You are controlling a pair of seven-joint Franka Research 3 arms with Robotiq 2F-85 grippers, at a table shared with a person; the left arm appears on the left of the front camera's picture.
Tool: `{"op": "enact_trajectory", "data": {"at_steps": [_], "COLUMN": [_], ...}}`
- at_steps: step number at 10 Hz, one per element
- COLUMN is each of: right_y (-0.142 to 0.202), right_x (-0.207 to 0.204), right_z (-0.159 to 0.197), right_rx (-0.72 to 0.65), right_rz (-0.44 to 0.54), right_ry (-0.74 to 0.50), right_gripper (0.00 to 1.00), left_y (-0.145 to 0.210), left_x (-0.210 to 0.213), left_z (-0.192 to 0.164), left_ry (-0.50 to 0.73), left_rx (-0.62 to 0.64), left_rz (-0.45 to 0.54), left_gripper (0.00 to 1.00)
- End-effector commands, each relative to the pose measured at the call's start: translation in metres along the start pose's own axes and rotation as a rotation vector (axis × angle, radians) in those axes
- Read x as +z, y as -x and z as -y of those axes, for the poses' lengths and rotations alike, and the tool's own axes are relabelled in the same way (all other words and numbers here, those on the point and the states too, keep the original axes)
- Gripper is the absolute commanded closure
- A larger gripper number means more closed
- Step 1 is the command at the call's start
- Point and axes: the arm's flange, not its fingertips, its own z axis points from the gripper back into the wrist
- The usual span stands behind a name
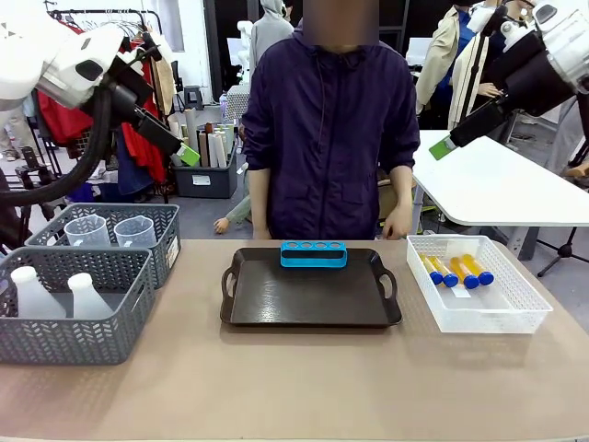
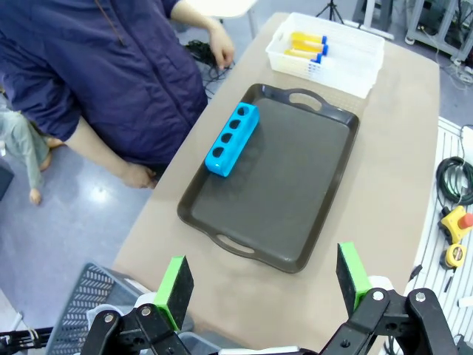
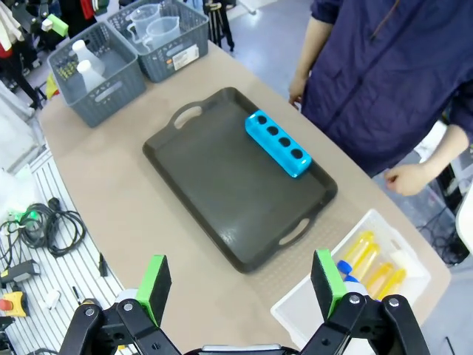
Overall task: Prepare the laboratory tools.
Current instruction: Pick up one Large Measuring Cup and place it on the Handle tray.
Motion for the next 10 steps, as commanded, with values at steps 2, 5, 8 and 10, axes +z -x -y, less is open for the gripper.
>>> {"op": "enact_trajectory", "data": {"at_steps": [2,5,8,10], "right_y": [0.000,0.000,0.000,0.000], "right_x": [0.001,0.001,0.001,0.001], "right_z": [0.000,0.000,0.000,0.000], "right_rx": [0.002,0.002,0.002,0.002], "right_rz": [0.014,0.014,0.014,0.014], "right_ry": [-0.016,-0.016,-0.016,-0.016], "right_gripper": [0.00,0.00,0.00,0.00], "left_y": [0.002,-0.009,0.005,0.025], "left_x": [0.002,0.006,0.028,0.047], "left_z": [0.000,-0.005,-0.031,-0.051], "left_ry": [0.006,-0.011,-0.181,-0.224], "left_rx": [0.004,0.061,0.184,0.232], "left_rz": [0.012,-0.057,-0.323,-0.423], "left_gripper": [0.00,0.00,0.00,0.00]}}
